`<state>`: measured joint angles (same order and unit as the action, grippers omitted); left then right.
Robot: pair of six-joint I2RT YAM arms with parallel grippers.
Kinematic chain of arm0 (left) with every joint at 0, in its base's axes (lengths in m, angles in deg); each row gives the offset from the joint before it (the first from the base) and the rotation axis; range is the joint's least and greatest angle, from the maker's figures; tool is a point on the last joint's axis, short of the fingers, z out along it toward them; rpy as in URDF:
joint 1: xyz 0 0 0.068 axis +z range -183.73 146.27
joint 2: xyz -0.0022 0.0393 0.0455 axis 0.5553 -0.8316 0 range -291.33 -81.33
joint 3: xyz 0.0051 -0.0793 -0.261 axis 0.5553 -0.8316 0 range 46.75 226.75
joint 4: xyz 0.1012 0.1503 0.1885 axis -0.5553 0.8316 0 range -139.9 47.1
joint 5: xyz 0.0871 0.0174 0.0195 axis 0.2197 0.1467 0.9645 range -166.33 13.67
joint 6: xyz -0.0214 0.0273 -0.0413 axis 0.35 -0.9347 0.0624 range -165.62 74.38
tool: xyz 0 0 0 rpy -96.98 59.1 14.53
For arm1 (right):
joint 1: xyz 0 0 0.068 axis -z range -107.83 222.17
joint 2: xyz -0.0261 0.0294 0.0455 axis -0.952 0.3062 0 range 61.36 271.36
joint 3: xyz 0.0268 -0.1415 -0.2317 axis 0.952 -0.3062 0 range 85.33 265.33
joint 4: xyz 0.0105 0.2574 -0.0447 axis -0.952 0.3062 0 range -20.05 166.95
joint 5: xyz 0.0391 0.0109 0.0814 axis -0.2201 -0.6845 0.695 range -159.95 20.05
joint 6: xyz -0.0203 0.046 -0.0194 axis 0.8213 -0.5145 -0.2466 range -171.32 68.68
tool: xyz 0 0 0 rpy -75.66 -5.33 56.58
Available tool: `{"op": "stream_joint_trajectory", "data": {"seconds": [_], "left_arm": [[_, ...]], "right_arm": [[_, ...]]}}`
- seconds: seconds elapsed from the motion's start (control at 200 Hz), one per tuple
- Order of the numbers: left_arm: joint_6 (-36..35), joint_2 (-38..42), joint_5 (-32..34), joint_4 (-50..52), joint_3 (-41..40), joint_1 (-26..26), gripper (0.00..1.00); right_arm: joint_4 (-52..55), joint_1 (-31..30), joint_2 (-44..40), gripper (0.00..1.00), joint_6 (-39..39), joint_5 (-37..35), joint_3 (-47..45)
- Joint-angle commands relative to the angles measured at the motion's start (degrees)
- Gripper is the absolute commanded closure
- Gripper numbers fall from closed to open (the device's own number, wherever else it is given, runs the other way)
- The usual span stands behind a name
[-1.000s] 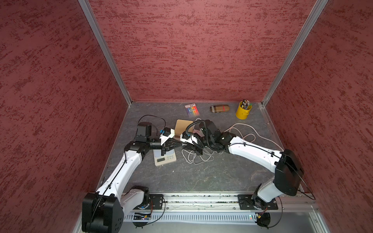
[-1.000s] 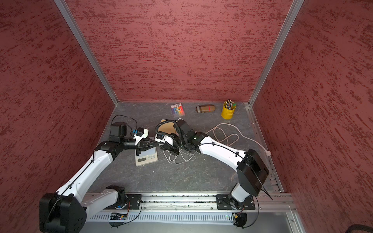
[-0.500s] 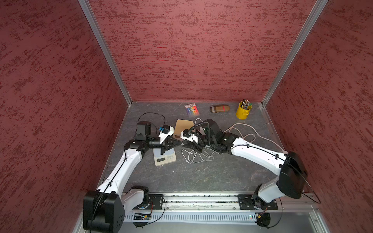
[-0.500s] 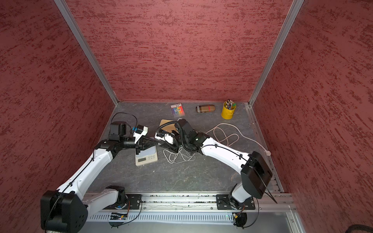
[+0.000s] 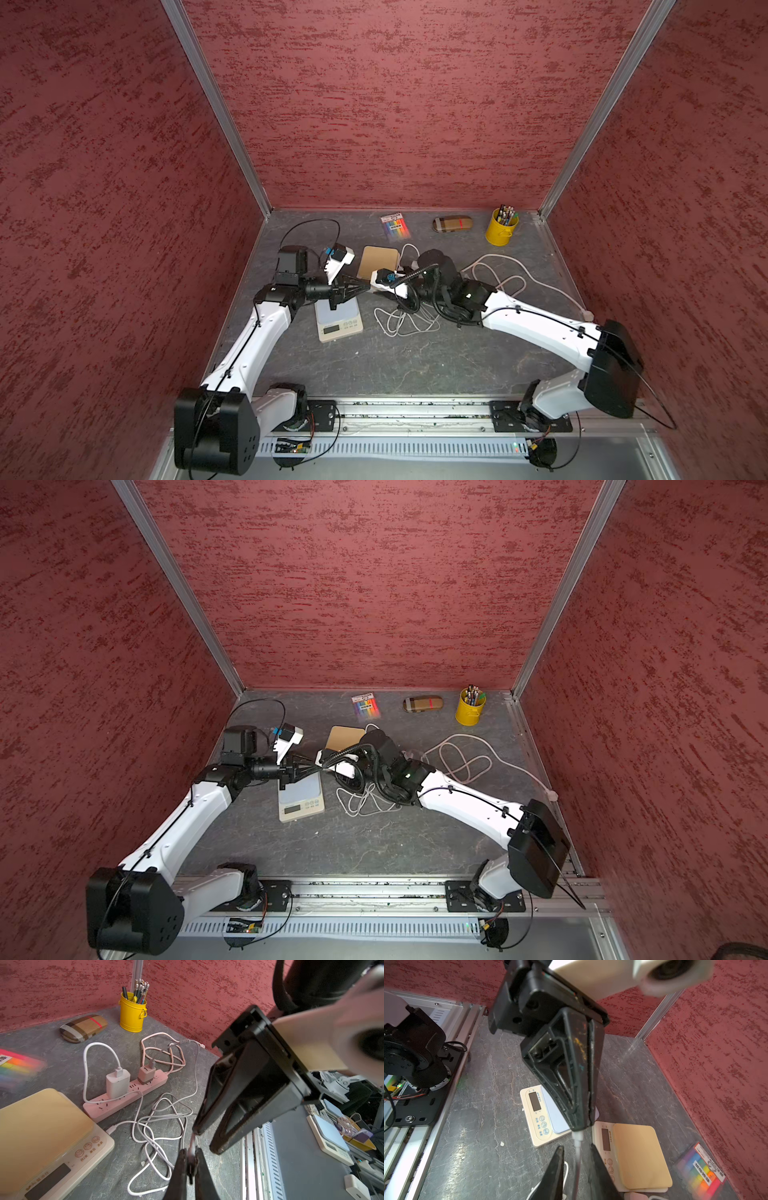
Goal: Charge the electronic scale
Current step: Adjust the charging cable.
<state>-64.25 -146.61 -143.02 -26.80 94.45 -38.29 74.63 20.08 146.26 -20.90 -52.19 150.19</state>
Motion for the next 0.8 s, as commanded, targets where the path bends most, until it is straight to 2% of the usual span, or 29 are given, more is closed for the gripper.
{"op": "stream_joint_trajectory", "data": {"seconds": [0.0,0.125,0.371,0.796], "left_arm": [[10.59,0.61,3.65,-1.6,1.51,0.12,1.0],[17.99,0.25,4.64,-2.14,2.11,0.16,1.0],[25.63,0.06,4.59,-4.66,2.49,-0.54,1.0],[27.08,-0.16,3.68,-4.74,2.89,-0.81,1.0]], "right_arm": [[-3.77,-1.46,-0.86,0.76,2.51,-6.75,-1.31],[-4.86,-2.43,-0.25,0.79,3.17,-9.43,-1.37],[-6.84,-4.24,1.22,0.83,7.28,-15.82,-1.32],[-9.11,-4.68,2.34,0.78,8.83,-20.16,-1.66]]}}
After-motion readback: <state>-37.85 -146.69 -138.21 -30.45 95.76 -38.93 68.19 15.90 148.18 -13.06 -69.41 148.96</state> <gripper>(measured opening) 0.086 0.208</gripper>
